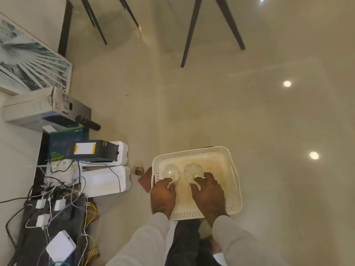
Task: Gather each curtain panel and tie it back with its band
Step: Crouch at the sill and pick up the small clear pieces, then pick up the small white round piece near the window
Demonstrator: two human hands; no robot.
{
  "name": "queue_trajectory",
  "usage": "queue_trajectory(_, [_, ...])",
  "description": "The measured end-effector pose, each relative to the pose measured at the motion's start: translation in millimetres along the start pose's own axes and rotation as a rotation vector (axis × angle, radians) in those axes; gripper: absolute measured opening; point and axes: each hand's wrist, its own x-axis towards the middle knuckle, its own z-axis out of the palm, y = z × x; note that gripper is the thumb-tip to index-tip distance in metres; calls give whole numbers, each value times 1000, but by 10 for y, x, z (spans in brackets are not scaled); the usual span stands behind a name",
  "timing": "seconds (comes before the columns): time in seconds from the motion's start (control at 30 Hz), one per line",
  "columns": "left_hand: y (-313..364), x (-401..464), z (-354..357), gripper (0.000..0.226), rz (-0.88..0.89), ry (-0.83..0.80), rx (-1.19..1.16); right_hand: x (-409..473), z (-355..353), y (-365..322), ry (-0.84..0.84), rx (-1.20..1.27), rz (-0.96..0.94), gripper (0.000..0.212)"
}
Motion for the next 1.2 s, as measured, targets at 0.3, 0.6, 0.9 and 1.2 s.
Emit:
queue_trajectory(0.3, [-222,94,102,26,-28,9,-30,298,338,14,-42,-99,61,27])
queue_trajectory(0.6, [132,-118,-198,51,142,49,314,151,1,65,-27,-134,73,32])
queue_trajectory(0.9, [1564,-791,120,48,875,-101,563,-628,-1166,1013,398,-30,384,37])
queue_trajectory(1.2, [2347,-2828,1623,35,1430,-684,753,-2716,-1582,2549,535,164,1046,33])
